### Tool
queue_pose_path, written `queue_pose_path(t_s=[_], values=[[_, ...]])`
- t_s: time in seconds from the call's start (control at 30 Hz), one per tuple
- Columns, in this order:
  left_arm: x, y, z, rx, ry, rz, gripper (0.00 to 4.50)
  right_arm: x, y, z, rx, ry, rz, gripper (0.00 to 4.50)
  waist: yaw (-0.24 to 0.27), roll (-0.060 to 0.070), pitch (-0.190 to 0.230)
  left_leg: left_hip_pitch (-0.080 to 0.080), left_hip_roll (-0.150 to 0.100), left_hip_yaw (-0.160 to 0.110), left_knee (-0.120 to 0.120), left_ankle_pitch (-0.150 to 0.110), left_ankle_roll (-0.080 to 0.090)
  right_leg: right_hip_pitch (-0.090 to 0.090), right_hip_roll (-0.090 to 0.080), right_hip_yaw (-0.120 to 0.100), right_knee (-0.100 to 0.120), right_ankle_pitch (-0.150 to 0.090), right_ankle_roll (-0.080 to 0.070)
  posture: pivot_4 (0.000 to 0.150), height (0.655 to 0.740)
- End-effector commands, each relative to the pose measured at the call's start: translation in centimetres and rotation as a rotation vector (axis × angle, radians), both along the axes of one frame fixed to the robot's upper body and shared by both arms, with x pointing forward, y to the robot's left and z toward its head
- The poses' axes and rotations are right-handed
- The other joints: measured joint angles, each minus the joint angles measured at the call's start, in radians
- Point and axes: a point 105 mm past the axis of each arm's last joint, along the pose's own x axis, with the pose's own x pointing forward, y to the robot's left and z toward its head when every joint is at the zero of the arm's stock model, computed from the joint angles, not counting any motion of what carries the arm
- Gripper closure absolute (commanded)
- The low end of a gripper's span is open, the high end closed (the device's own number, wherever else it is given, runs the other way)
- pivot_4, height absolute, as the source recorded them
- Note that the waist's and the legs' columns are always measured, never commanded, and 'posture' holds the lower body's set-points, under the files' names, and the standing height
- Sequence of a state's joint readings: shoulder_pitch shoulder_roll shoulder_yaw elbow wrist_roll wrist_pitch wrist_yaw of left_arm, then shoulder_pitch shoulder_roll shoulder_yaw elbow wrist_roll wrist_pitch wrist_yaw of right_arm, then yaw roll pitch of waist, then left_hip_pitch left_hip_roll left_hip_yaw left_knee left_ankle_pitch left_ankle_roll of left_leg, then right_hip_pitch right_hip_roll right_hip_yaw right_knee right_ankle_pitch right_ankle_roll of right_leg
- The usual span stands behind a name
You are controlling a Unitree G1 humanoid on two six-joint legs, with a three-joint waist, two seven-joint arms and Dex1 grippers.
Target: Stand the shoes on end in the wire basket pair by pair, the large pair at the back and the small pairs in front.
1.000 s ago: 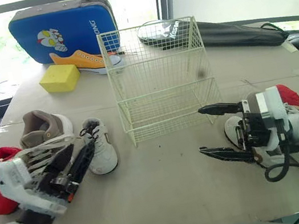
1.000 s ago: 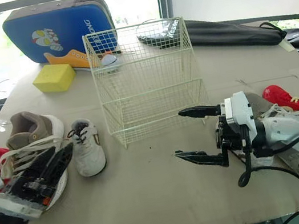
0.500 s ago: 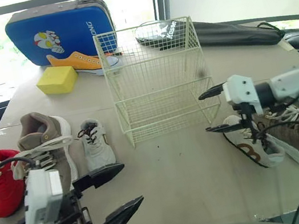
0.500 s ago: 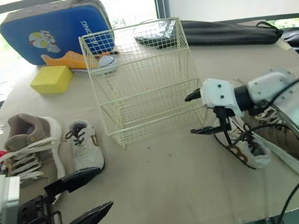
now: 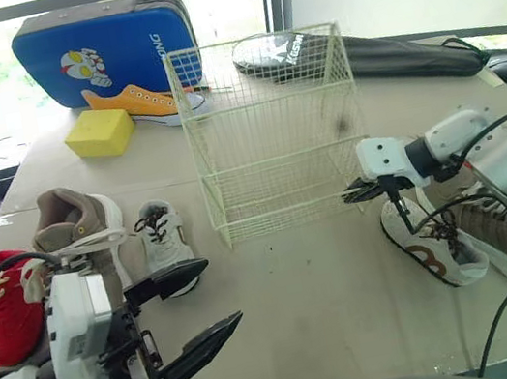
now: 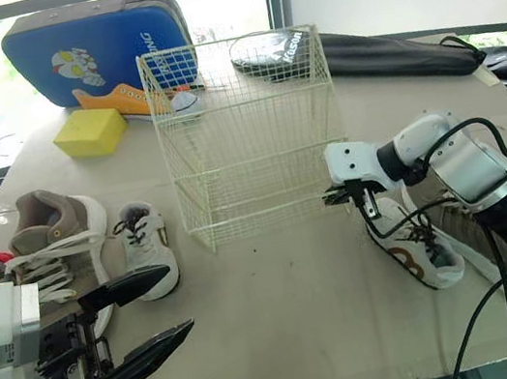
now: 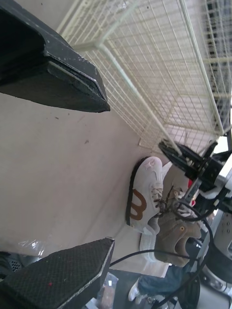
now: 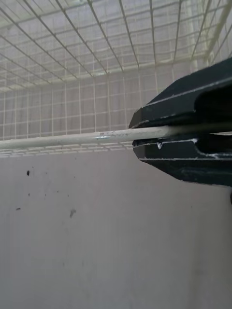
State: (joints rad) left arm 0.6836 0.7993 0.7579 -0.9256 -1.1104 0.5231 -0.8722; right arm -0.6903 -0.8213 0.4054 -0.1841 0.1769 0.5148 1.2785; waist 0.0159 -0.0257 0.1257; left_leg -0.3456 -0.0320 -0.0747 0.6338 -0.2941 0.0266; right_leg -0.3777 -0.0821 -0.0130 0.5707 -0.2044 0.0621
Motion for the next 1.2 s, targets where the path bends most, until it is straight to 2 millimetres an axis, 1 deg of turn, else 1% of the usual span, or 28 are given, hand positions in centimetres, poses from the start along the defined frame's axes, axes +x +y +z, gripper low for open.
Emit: queue_pose_path(t_s=[0.03, 0.1, 0.17, 0.23, 0.33, 0.37, 0.47, 0.57, 0.67, 0.8, 0.9, 0.93, 0.97, 1.0, 1.07, 1.1, 1.13, 1.17, 1.2], values=[[0.2, -0.6, -0.1, -0.012, -0.02, -0.026, 0.0, -2.1, 0.1, 1.7, 0.052, 0.032, -0.055, 4.45, 0.003, 0.0, 0.0, 0.0, 0.0, -0.001, 0.0, 0.0, 0.0, 0.0, 0.0, -0.001, 0.0, 0.0, 0.0, 0.15, 0.74], [0.4, -0.9, -0.2, -0.026, -0.013, -0.05, 0.0, -3.2, 0.3, 1.2, 0.061, 0.045, -0.075, 4.45, 0.006, 0.0, 0.0, -0.001, 0.0, -0.002, 0.0, 0.0, 0.0, 0.0, 0.0, -0.001, 0.0, 0.0, 0.0, 0.15, 0.74], [0.8, -1.1, -0.3, -0.029, -0.014, -0.079, 0.0, -3.6, 0.5, 0.8, 0.085, 0.069, -0.155, 4.45, 0.003, 0.0, 0.0, -0.001, 0.0, -0.002, 0.0, 0.0, 0.0, 0.0, 0.0, -0.001, -0.001, 0.0, 0.0, 0.15, 0.74], [1.1, -1.2, -0.3, -0.023, -0.019, -0.096, 0.0, -3.7, 0.7, 0.9, 0.106, 0.074, -0.199, 4.45, 0.0, -0.001, 0.0, -0.001, 0.0, -0.002, 0.0, 0.0, 0.0, 0.0, 0.001, -0.001, 0.0, 0.0, 0.0, 0.15, 0.74], [1.7, -1.0, -0.1, -0.017, -0.024, -0.113, 0.0, -3.7, 1.3, 1.2, 0.135, 0.056, -0.221, 4.45, -0.004, -0.001, 0.0, 0.0, 0.0, -0.001, 0.0, 0.0, 0.0, 0.0, 0.001, -0.001, 0.0, 0.0, 0.001, 0.15, 0.74], [2.0, -0.8, -0.1, -0.013, -0.024, -0.121, 0.0, -3.8, 1.6, 1.1, 0.138, 0.057, -0.231, 4.45, -0.004, -0.001, 0.0, 0.0, 0.0, -0.001, 0.0, 0.0, 0.0, 0.0, 0.001, -0.001, 0.0, -0.002, 0.004, 0.15, 0.74], [2.4, -0.6, -0.2, -0.01, -0.021, -0.134, 0.0, -3.9, 2.3, 0.6, 0.139, 0.074, -0.261, 4.45, -0.004, -0.001, 0.0, 0.001, 0.001, -0.001, 0.0, 0.0, 0.0, 0.0, 0.002, -0.001, 0.001, -0.002, 0.004, 0.15, 0.74], [2.6, -0.7, -0.3, -0.013, -0.018, -0.135, 0.0, -3.5, 2.6, 0.2, 0.145, 0.07, -0.301, 4.45, -0.006, -0.001, 0.0, 0.001, 0.001, -0.001, 0.0, 0.0, 0.0, 0.0, 0.002, -0.001, 0.001, -0.002, 0.004, 0.15, 0.74], [2.7, -0.5, -0.6, -0.012, -0.019, -0.121, 0.0, -3.5, 2.6, 0.1, 0.147, 0.065, -0.315, 4.45, -0.008, -0.001, 0.0, 0.001, 0.001, -0.001, 0.0, 0.0, 0.0, 0.0, 0.002, -0.001, 0.001, -0.002, 0.004, 0.15, 0.74], [2.5, -0.2, -0.7, -0.011, -0.01, -0.104, 0.0, -4.5, 1.9, -0.3, 0.104, 0.057, -0.229, 4.45, -0.003, -0.001, 0.0, 0.001, 0.001, -0.001, 0.0, 0.0, 0.0, 0.0, 0.002, -0.001, 0.001, -0.002, 0.004, 0.15, 0.74], [2.2, -0.1, -1.2, 0.001, 0.001, -0.097, 0.0, -3.6, 1.2, -0.1, 0.102, 0.013, -0.226, 3.65, -0.002, -0.001, 0.0, 0.0, 0.001, -0.001, 0.0, 0.0, 0.0, 0.0, 0.001, -0.001, 0.0, -0.003, 0.004, 0.15, 0.74], [2.2, 0.0, -1.2, 0.004, 0.002, -0.095, 0.0, -3.4, 1.2, 0.0, 0.1, 0.005, -0.224, 3.49, -0.003, -0.001, 0.0, 0.0, 0.0, -0.001, 0.0, 0.0, 0.0, 0.0, 0.001, -0.001, 0.0, -0.003, 0.004, 0.15, 0.74], [2.1, 0.0, -1.2, 0.003, 0.003, -0.089, 0.0, -3.1, 1.0, -0.1, 0.088, -0.019, -0.213, 2.82, -0.004, -0.001, 0.0, 0.0, 0.0, -0.001, 0.0, 0.0, 0.0, 0.0, 0.001, -0.001, -0.001, -0.003, 0.004, 0.15, 0.74], [2.0, 0.2, -1.2, 0.002, 0.003, -0.081, 0.0, -2.8, 0.9, -0.1, 0.081, -0.032, -0.201, 2.82, -0.004, -0.001, 0.0, 0.0, 0.0, -0.001, 0.0, 0.0, 0.0, 0.0, 0.001, -0.001, -0.001, -0.003, 0.005, 0.15, 0.74], [2.0, 0.3, -1.1, 0.007, 0.0, -0.063, 0.0, -2.5, 0.7, -0.2, 0.07, -0.044, -0.172, 3.16, -0.004, -0.001, 0.0, 0.0, 0.001, -0.001, 0.0, 0.0, 0.0, 0.0, 0.001, -0.001, 0.0, -0.003, 0.005, 0.15, 0.74], [1.9, 0.2, -1.0, 0.008, -0.002, -0.058, 0.0, -2.5, 0.6, -0.3, 0.062, -0.042, -0.14, 3.42, -0.003, -0.001, 0.0, 0.001, 0.001, -0.001, 0.0, 0.0, 0.0, 0.0, 0.001, -0.001, 0.0, -0.003, 0.005, 0.15, 0.74], [1.8, 0.0, -0.9, 0.007, -0.004, -0.056, 0.0, -2.5, 0.6, -0.3, 0.057, -0.043, -0.12, 3.89, -0.002, -0.001, 0.0, 0.001, 0.001, -0.001, 0.0, 0.0, 0.0, 0.0, 0.001, -0.001, 0.0, -0.003, 0.005, 0.15, 0.74], [1.8, 0.0, -0.8, 0.006, -0.005, -0.055, 0.0, -2.4, 0.7, -0.4, 0.054, -0.044, -0.108, 4.46, -0.001, -0.001, 0.0, 0.0, 0.001, -0.001, 0.0, 0.0, 0.0, 0.0, 0.001, -0.001, 0.0, -0.003, 0.005, 0.15, 0.74], [1.7, -0.1, -0.8, 0.005, -0.004, -0.054, 0.0, -2.3, 0.7, -0.4, 0.05, -0.047, -0.098, 4.46, -0.001, -0.001, 0.0, 0.0, 0.001, -0.001, 0.0, 0.0, 0.0, 0.0, 0.001, -0.001, 0.0, -0.003, 0.005, 0.15, 0.74]])
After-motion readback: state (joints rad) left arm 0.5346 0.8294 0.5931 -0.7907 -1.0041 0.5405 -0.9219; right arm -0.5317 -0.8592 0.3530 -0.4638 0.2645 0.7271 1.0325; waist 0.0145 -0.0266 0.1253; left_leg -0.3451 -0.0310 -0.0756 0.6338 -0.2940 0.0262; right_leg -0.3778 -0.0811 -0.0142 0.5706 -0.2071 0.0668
